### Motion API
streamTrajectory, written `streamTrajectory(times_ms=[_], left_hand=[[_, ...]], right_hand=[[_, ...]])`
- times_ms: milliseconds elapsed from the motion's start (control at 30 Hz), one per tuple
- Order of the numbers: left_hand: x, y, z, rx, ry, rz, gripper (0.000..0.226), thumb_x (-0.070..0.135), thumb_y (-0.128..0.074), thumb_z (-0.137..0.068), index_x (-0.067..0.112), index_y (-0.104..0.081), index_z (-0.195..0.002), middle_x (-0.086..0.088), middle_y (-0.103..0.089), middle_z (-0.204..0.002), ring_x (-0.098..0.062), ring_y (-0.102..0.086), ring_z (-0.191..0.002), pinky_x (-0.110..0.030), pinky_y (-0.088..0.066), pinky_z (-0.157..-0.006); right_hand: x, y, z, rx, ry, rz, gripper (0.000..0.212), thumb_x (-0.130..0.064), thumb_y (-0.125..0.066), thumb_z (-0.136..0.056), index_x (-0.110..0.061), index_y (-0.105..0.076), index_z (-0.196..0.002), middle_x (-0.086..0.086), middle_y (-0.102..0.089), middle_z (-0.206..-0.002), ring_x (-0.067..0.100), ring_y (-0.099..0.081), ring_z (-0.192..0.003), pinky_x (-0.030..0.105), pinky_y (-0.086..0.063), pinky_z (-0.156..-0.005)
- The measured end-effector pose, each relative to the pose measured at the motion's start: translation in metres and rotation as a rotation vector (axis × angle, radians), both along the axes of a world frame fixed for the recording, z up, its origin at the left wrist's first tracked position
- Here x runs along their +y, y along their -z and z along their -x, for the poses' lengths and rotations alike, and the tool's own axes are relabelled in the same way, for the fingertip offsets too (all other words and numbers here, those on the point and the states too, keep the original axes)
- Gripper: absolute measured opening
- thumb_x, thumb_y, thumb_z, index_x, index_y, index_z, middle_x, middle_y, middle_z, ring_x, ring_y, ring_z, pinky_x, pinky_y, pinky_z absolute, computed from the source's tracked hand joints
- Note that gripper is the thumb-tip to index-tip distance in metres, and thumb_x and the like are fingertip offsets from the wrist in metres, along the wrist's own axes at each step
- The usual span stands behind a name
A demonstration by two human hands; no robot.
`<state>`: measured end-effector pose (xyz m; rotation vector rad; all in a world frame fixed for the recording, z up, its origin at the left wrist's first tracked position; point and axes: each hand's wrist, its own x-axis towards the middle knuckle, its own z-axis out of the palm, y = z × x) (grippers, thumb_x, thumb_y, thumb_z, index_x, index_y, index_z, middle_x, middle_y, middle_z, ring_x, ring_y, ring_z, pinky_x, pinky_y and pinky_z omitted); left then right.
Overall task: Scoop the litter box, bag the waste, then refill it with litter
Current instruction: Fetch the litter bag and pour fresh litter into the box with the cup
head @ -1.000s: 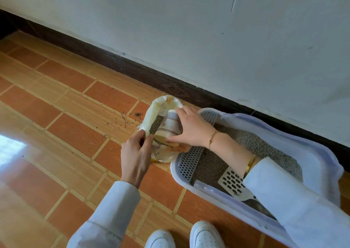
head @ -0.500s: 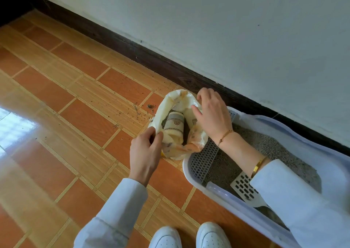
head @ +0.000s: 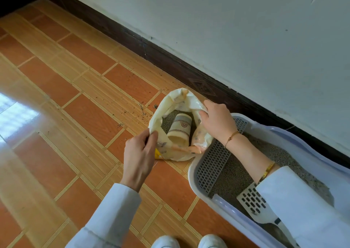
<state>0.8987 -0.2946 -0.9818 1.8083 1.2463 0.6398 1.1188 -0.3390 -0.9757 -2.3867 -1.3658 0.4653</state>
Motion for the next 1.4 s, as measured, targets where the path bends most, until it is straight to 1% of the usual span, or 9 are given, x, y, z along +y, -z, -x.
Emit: streamTrajectory(times_ms=[167, 300, 433, 500, 667, 900, 967, 1100, 1400], left_hand=[[0.020, -0.017, 0.001, -0.100, -0.067, 0.022, 0.036, 0.026, -0.050, -0.089, 0.010, -0.043, -0.058, 0.002, -0.030, -0.052, -0.013, -0.026, -0.051, -0.028, -0.023, -0.048], [0.026, -0.041, 0.008, -0.128, -0.135, 0.107, 0.034, 0.017, -0.052, -0.094, 0.011, -0.050, -0.061, -0.001, -0.032, -0.054, -0.010, -0.029, -0.046, -0.018, -0.028, -0.041], [0.019, -0.090, 0.029, -0.092, -0.209, 0.156, 0.034, 0.033, -0.050, -0.090, 0.006, -0.061, -0.071, 0.003, -0.036, -0.055, -0.014, -0.030, -0.053, -0.034, -0.025, -0.050], [0.016, -0.131, 0.037, -0.090, -0.250, 0.180, 0.037, 0.036, -0.050, -0.089, 0.005, -0.061, -0.073, -0.001, -0.039, -0.056, -0.017, -0.031, -0.055, -0.043, -0.030, -0.051], [0.002, -0.275, 0.057, -0.080, -0.282, 0.214, 0.030, 0.027, -0.050, -0.090, 0.016, -0.057, -0.063, 0.014, -0.039, -0.046, -0.009, -0.028, -0.049, -0.028, -0.023, -0.049], [-0.030, -0.493, 0.090, -0.041, -0.301, 0.228, 0.035, 0.033, -0.050, -0.090, 0.004, -0.062, -0.074, -0.008, -0.044, -0.052, -0.014, -0.034, -0.051, -0.036, -0.027, -0.050], [-0.040, -0.554, 0.096, -0.029, -0.289, 0.228, 0.036, 0.035, -0.049, -0.089, 0.005, -0.066, -0.079, -0.021, -0.055, -0.062, -0.016, -0.039, -0.054, -0.036, -0.032, -0.052], [-0.061, -0.661, 0.110, -0.053, -0.278, 0.253, 0.029, 0.034, -0.050, -0.088, 0.013, -0.069, -0.081, -0.012, -0.055, -0.059, -0.013, -0.041, -0.054, -0.034, -0.032, -0.055], [-0.105, -0.773, 0.137, -0.040, -0.141, 0.241, 0.048, 0.049, -0.047, -0.081, 0.006, -0.068, -0.084, -0.025, -0.064, -0.070, -0.018, -0.047, -0.058, -0.039, -0.038, -0.056]], right_hand=[[0.020, -0.017, -0.006, -0.008, -0.031, -0.034, 0.017, -0.019, -0.053, -0.095, -0.017, -0.047, -0.079, -0.004, -0.052, -0.068, 0.004, -0.047, -0.056, 0.017, -0.033, -0.049], [0.020, -0.041, -0.005, 0.016, -0.049, 0.001, 0.013, -0.017, -0.056, -0.094, -0.014, -0.053, -0.082, 0.000, -0.060, -0.073, 0.014, -0.059, -0.064, 0.025, -0.046, -0.054], [0.013, -0.094, 0.012, 0.055, -0.099, 0.036, 0.007, -0.017, -0.059, -0.093, -0.012, -0.057, -0.088, 0.001, -0.065, -0.079, 0.014, -0.063, -0.070, 0.021, -0.050, -0.057], [0.011, -0.133, 0.020, 0.084, -0.099, 0.038, 0.006, -0.018, -0.059, -0.093, -0.012, -0.058, -0.092, -0.001, -0.064, -0.081, 0.013, -0.062, -0.072, 0.015, -0.046, -0.056], [0.007, -0.255, 0.042, 0.104, -0.130, 0.066, 0.012, -0.015, -0.060, -0.092, -0.009, -0.056, -0.083, 0.003, -0.062, -0.071, 0.017, -0.061, -0.064, 0.031, -0.054, -0.053], [-0.023, -0.474, 0.073, 0.149, -0.129, 0.047, 0.020, -0.015, -0.058, -0.093, -0.008, -0.055, -0.075, -0.002, -0.056, -0.062, 0.002, -0.049, -0.052, 0.010, -0.026, -0.044], [-0.034, -0.538, 0.079, 0.171, -0.133, 0.038, 0.015, -0.016, -0.058, -0.093, -0.010, -0.057, -0.079, -0.007, -0.054, -0.064, -0.001, -0.045, -0.053, 0.008, -0.026, -0.043], [-0.060, -0.644, 0.092, 0.217, -0.131, -0.005, 0.013, -0.016, -0.059, -0.093, -0.005, -0.063, -0.087, -0.007, -0.054, -0.068, 0.003, -0.047, -0.056, 0.007, -0.030, -0.043], [-0.136, -0.771, 0.126, 0.231, 0.005, -0.054, 0.045, -0.015, -0.058, -0.094, -0.032, -0.035, -0.059, -0.016, -0.043, -0.055, -0.001, -0.040, -0.048, 0.008, -0.038, -0.045]])
